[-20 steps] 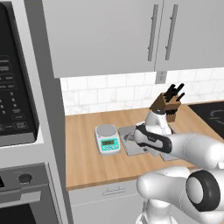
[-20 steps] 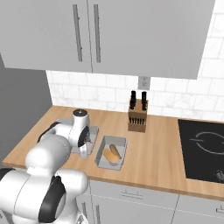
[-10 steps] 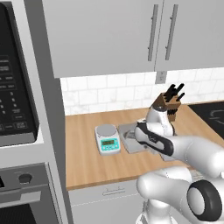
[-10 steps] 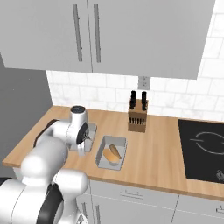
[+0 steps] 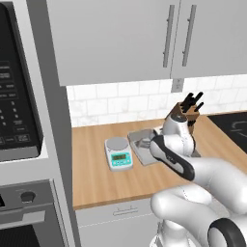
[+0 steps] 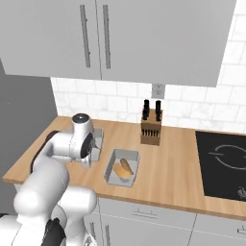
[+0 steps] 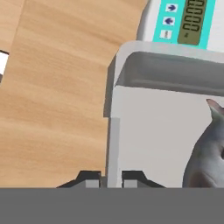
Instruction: Take the meat container that has the fish and place it on the second highest rack of the freezer. Then take the vegetable container that has the sweet potato and squash and place it on the highest rack of the freezer.
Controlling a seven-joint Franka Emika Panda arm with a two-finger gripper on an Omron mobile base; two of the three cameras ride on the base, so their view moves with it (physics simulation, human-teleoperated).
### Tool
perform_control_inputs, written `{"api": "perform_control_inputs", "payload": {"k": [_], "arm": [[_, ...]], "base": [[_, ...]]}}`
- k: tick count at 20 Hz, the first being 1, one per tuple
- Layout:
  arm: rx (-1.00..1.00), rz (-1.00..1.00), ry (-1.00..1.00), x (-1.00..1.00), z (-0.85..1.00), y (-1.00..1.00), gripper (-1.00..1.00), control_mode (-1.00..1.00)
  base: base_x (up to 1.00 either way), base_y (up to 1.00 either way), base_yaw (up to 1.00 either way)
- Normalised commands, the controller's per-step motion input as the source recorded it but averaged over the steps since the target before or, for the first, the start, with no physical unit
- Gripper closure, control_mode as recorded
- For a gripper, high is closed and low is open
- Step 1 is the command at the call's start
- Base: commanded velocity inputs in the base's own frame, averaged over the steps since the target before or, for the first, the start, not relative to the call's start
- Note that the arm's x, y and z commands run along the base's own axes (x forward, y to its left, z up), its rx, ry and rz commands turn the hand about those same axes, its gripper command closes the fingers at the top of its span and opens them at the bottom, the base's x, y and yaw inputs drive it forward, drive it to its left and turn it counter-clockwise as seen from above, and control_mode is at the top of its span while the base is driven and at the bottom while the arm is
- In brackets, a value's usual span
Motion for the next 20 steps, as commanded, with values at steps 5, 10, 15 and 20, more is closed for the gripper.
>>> {"api": "perform_control_inputs", "payload": {"k": [5, 10, 15, 20], "arm": [[0.0, -0.07, -0.09, -0.03, 0.45, 0.0, 1.0, -1.0], [0.0, -0.12, -0.12, -0.04, 0.53, 0.0, 1.0, -1.0], [0.0, -0.13, -0.11, -0.17, 0.61, 0.04, 1.0, -1.0], [0.01, -0.07, -0.01, -0.39, 0.67, 0.04, 1.0, -1.0]], "base": [[0.0, 0.0, 0.0], [0.0, 0.0, 0.0], [0.0, 0.0, 0.0], [0.0, 0.0, 0.0]]}}
